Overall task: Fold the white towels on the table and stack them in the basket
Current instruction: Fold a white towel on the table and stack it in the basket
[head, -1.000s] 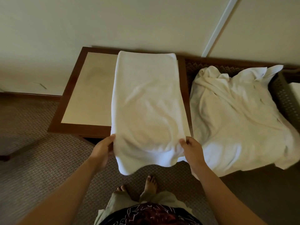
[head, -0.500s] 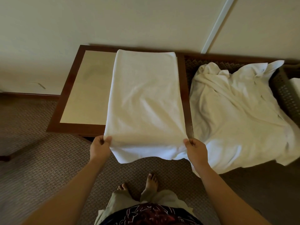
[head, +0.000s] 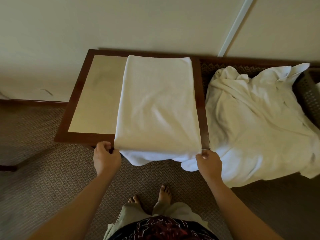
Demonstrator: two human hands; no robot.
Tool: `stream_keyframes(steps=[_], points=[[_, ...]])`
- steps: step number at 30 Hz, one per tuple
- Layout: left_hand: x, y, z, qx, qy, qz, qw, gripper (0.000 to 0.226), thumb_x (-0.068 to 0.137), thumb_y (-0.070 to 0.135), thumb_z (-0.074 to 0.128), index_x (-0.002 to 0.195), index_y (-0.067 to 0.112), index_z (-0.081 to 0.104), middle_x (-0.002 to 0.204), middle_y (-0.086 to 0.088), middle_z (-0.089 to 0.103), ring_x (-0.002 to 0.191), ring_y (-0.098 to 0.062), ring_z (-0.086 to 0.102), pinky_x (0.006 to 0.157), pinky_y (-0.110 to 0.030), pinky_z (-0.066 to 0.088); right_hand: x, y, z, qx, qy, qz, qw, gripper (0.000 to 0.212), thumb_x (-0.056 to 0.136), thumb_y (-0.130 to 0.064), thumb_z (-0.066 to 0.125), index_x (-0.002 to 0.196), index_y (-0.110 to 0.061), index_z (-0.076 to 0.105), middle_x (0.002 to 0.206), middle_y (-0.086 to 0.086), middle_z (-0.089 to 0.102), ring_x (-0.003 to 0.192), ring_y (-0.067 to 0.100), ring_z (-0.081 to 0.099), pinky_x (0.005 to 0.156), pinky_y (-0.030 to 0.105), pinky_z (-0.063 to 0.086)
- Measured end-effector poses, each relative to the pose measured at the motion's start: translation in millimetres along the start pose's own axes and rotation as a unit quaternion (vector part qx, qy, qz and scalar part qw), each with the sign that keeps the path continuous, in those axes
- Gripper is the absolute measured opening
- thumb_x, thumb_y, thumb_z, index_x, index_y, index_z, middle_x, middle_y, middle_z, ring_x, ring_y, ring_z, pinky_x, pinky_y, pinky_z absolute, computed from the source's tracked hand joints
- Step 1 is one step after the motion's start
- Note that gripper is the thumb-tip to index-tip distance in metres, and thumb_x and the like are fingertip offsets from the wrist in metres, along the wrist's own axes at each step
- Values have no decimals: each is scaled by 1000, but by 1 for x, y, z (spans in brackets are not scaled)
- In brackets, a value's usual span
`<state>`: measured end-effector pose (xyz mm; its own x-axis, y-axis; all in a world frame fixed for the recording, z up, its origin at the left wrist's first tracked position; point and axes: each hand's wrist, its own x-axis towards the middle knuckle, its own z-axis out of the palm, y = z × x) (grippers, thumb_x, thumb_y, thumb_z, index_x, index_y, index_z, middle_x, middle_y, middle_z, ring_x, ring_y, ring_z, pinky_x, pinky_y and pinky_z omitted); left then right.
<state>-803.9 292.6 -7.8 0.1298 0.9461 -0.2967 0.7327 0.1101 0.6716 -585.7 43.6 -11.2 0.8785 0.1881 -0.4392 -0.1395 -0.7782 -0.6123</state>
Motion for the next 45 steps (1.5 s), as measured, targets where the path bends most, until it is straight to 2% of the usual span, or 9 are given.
stream_keyframes(steps=[5, 13, 18, 22, 25, 29, 33, 37, 45], points=[[14, 26, 7, 76, -22, 50, 996, 47, 96, 44, 58, 135, 20, 53, 127, -4, 57, 116, -31, 53, 99, -55, 48, -1, -17, 1, -39, 71, -50, 995, 31, 90, -52, 64, 74, -26, 59, 86, -3, 53, 80, 22, 53, 79, 43, 45], [35, 45, 11, 176, -89, -12, 980, 19, 94, 30, 56, 108, 21, 49, 110, -3, 55, 107, -32, 50, 92, -51, 49, 11, -29, 5, -126, 84, 5, 988, 21, 96, -36, 54, 93, -19, 65, 107, 5, 54, 104, 31, 50, 92, 50, 38], [38, 70, 16, 82, -92, -21, 992, 33, 101, 46, 47, 113, 15, 51, 103, -4, 59, 96, -28, 56, 78, -40, 46, 41, -59, 5, -96, 42, -48, 993, 38, 93, -56, 55, 87, -19, 60, 96, 1, 57, 97, 28, 51, 92, 48, 44], [48, 63, 17, 113, -85, 25, 990, 38, 106, 48, 44, 116, 12, 52, 105, -9, 61, 89, -28, 55, 72, -40, 43, 55, -58, 4, 17, 69, -110, 991, 38, 96, -36, 61, 66, -19, 45, 68, -2, 52, 66, 23, 53, 67, 42, 48], [45, 52, 28, 172, -60, 82, 980, 37, 106, 44, 45, 118, 9, 47, 111, -14, 60, 88, -28, 51, 70, -41, 41, 50, -53, 9, -41, 95, -76, 992, 31, 99, -33, 55, 72, -19, 54, 75, -3, 57, 77, 26, 58, 76, 43, 49], [41, 60, 36, 169, -24, 40, 985, 41, 101, 43, 46, 124, 10, 51, 111, -9, 57, 93, -28, 52, 74, -41, 42, 62, -66, 10, -47, 50, -19, 997, 28, 92, -41, 50, 91, -17, 64, 93, 2, 65, 93, 31, 60, 90, 49, 49], [54, 76, 40, 82, -31, 11, 996, 46, 103, 51, 37, 120, 13, 56, 105, -6, 61, 93, -29, 58, 75, -40, 43, 86, -79, 4, -41, 9, -72, 996, 40, 92, -60, 52, 78, -22, 54, 83, 0, 62, 82, 28, 60, 83, 46, 52], [73, 83, 37, 15, -51, 24, 998, 42, 106, 49, 38, 108, 13, 60, 91, -4, 62, 91, -33, 62, 73, -41, 47, 98, -78, -1, -38, 32, -151, 987, 33, 103, -44, 51, 79, -20, 52, 75, -2, 59, 73, 23, 58, 75, 44, 51], [78, 83, 45, 114, -14, 30, 993, 42, 103, 55, 34, 102, 19, 55, 93, -2, 61, 86, -26, 57, 71, -40, 44, 104, -90, 7, -60, 44, -95, 993, 35, 95, -54, 50, 80, -22, 53, 80, -3, 61, 79, 25, 60, 83, 47, 52]])
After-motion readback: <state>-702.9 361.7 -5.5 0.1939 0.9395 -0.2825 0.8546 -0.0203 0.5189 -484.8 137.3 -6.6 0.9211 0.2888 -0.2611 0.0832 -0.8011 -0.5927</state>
